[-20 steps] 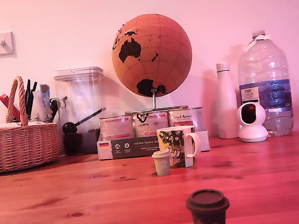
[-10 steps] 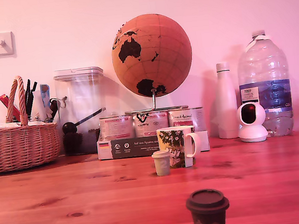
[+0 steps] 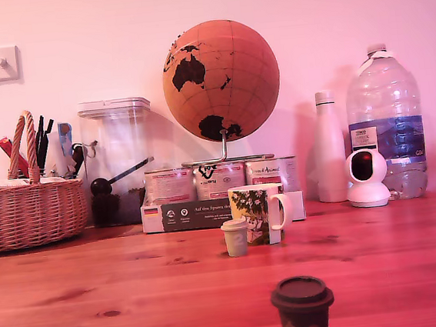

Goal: Pick up the coffee capsules on the table and drop them inside the coffee cup

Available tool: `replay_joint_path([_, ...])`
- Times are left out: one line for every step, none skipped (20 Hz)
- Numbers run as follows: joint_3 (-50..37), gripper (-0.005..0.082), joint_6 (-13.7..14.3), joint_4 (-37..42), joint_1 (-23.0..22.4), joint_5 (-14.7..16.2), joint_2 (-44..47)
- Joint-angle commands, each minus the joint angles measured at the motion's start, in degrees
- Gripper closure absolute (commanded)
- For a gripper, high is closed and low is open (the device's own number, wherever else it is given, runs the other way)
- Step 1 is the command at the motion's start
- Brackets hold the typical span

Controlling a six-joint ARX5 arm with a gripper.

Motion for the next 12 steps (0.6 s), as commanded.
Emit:
replay_joint_path([0.50, 0.0788, -0.33, 0.52, -1.11, 1.55, 0.39])
replay_joint_path([0.50, 0.0788, -0.33, 0.55, -1.92, 1.73, 0.98])
replay_joint_path([0.50, 0.0788, -0.33, 0.59, -2.75, 2.25, 1.62])
replay_joint_path([0.50, 0.0788, -0.31, 0.83, -3.74, 2.69, 2.36])
replay_joint_path([0.50, 0.0788, -0.31, 1.40, -4.83, 3.41, 3.19])
replay_joint_path([0.50, 0.0788, -0.31, 2.23, -6.12, 4.26, 4.17])
replay_joint_path([0.55, 0.0788, -0.31, 2.97, -7.52, 4.57, 5.14])
replay_joint_path([0.57, 0.0788, -0.31, 3.61, -9.01, 4.74, 6.25])
replay_joint_path([0.66, 0.0788, -0.28, 3.93, -10.51, 4.74, 7.41])
replay_joint_path([0.76, 0.0788, 0.04, 4.00, -12.04, 4.74, 8.55])
replay_joint_path([0.79, 0.0788, 0.26, 4.20, -13.55, 4.76, 9.60])
replay_joint_path([0.79, 0.0788, 0.92, 4.33, -14.95, 4.94, 10.51])
